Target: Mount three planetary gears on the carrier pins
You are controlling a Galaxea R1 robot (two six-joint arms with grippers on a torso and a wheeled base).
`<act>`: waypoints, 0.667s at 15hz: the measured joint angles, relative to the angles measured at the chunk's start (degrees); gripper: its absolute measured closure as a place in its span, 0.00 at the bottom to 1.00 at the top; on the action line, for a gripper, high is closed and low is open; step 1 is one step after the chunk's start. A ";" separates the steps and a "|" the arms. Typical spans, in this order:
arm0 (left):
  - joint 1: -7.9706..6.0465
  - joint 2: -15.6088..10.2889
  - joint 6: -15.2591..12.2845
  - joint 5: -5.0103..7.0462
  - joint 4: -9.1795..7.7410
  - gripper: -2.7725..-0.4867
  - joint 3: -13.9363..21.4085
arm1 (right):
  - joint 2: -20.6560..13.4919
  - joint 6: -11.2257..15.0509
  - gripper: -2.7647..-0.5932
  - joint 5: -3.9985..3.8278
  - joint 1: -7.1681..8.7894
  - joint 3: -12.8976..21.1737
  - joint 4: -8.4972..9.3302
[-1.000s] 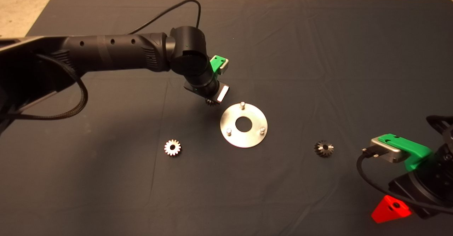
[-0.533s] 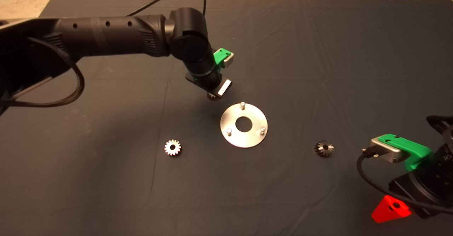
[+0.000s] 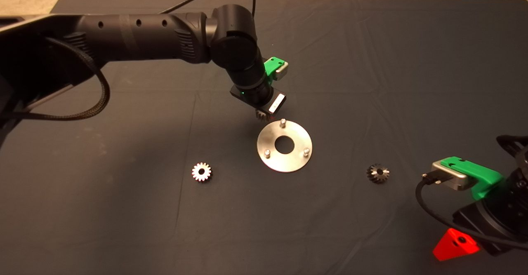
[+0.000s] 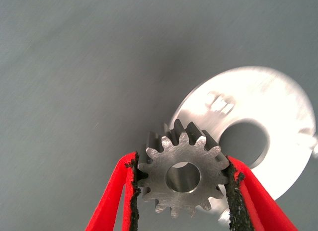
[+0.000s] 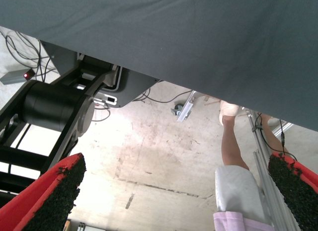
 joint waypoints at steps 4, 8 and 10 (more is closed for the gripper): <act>0.00 4.05 -3.95 -1.07 -0.09 0.81 -2.72 | -0.02 0.00 0.02 -0.05 -0.42 0.00 0.00; 0.00 3.39 -7.58 0.16 -0.02 0.81 -3.96 | 0.00 0.00 0.02 -0.05 -0.42 0.00 0.00; 0.00 3.45 -8.22 0.29 -0.05 0.81 -3.94 | 0.00 0.00 0.02 -0.02 -0.42 0.00 0.00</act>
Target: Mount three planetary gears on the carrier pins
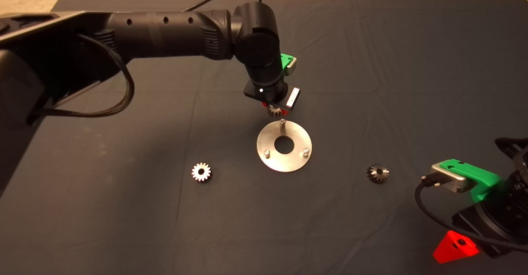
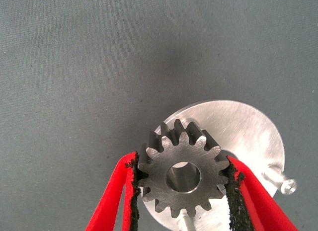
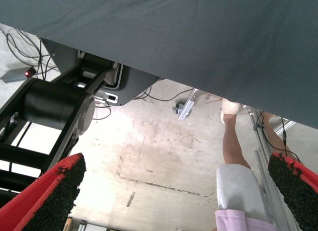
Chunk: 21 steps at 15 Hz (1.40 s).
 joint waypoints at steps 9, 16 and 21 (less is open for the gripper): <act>0.00 1.29 -8.65 4.72 0.03 0.81 -0.77 | 0.00 0.00 0.02 -0.02 -0.02 0.00 0.00; 0.00 1.71 -9.03 4.66 0.02 0.81 -0.74 | -2.46 0.00 0.02 -0.02 -0.02 0.00 0.01; 0.00 1.68 -10.50 4.63 0.17 0.81 -0.74 | -3.21 -2.12 0.02 -0.02 -0.02 0.00 0.00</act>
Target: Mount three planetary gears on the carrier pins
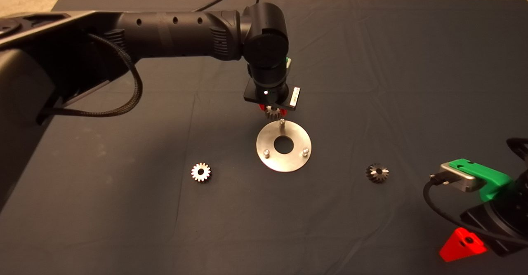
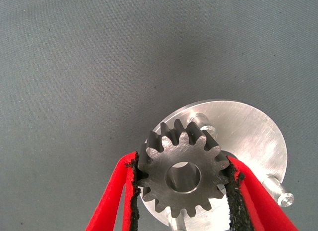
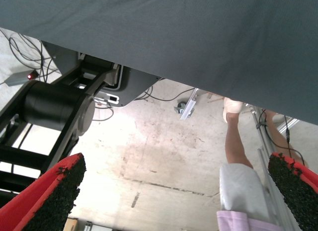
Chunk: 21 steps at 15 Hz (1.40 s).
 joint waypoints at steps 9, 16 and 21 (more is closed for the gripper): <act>0.07 0.49 -0.04 0.00 0.54 0.81 -1.85 | -0.99 -12.21 0.02 0.05 0.02 -3.13 -0.23; 0.20 0.50 -0.06 -0.05 0.73 0.81 -1.88 | -1.05 -25.82 0.02 0.06 0.02 -11.13 -3.51; 0.20 0.50 -0.20 -0.16 1.76 0.81 -2.76 | -1.04 -28.50 0.02 0.09 0.02 -13.24 -5.05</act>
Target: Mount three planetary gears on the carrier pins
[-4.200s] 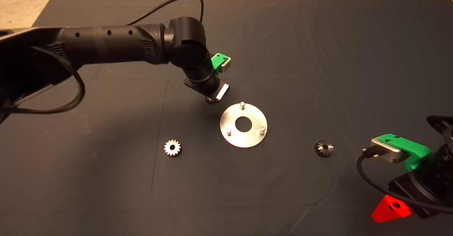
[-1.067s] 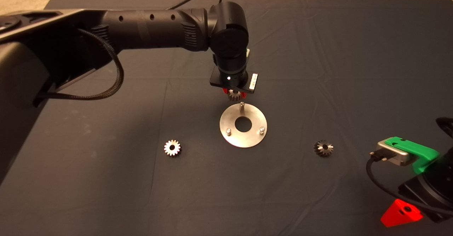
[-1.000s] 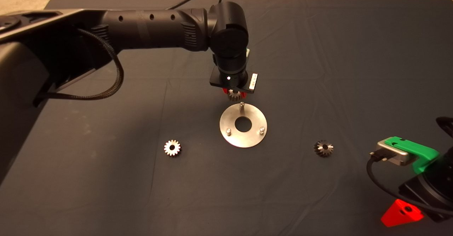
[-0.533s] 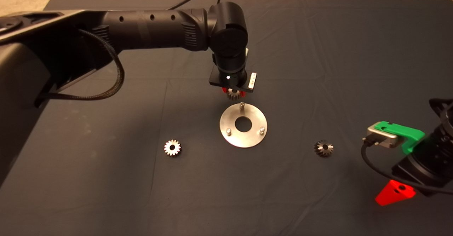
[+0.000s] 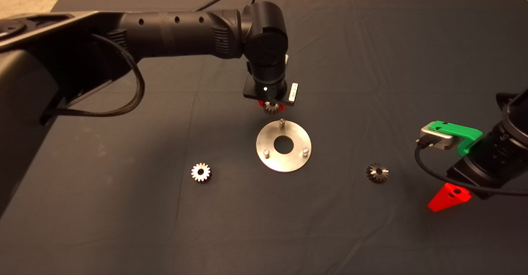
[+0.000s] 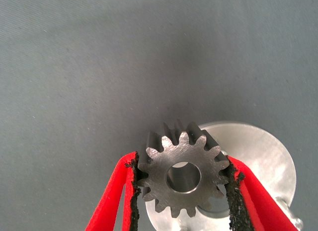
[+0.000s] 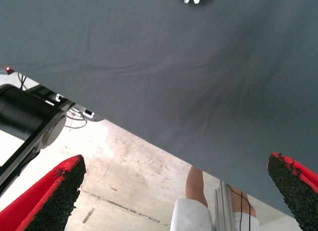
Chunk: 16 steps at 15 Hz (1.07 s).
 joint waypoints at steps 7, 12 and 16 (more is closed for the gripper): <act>0.13 0.21 -1.30 -0.76 0.96 0.81 -0.05 | 0.02 -0.77 0.02 0.05 -0.02 -0.46 -0.96; 1.26 0.35 -1.74 -2.89 1.32 0.81 -0.05 | 0.00 -0.89 0.02 0.05 -0.02 -0.74 -1.10; 2.82 0.33 -2.01 -2.89 2.32 0.82 0.06 | 0.11 -0.90 0.02 0.09 0.00 -0.90 -1.18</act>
